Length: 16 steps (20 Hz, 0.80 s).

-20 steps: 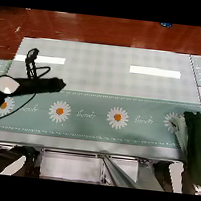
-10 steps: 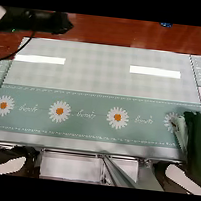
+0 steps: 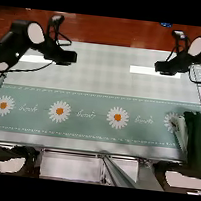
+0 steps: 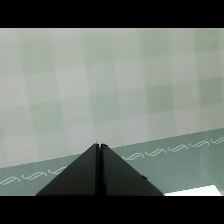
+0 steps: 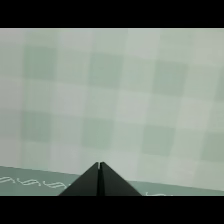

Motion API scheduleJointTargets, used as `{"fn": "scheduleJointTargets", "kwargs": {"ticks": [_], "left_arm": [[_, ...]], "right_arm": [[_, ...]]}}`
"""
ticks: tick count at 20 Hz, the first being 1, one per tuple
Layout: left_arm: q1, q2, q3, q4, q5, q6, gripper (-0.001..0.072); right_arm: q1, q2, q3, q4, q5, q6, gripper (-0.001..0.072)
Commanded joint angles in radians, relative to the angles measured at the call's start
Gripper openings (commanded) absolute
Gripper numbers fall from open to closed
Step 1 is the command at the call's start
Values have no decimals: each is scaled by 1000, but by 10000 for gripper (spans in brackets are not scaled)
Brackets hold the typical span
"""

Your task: Fold the shirts.

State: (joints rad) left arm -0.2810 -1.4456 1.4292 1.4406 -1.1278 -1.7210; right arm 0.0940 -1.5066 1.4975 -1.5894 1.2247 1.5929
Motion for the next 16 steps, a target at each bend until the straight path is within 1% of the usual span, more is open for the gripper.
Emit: {"fn": "scheduleJointTargets", "kwargs": {"ticks": [1, 16], "left_arm": [[0, -10, -39, 26, 0, -20, 20], [0, -45, -39, 26, -6, -20, 20]], "right_arm": [[32, -21, -11, -58, -4, 7, 21], [32, -21, -11, -63, -5, 6, 21]]}}
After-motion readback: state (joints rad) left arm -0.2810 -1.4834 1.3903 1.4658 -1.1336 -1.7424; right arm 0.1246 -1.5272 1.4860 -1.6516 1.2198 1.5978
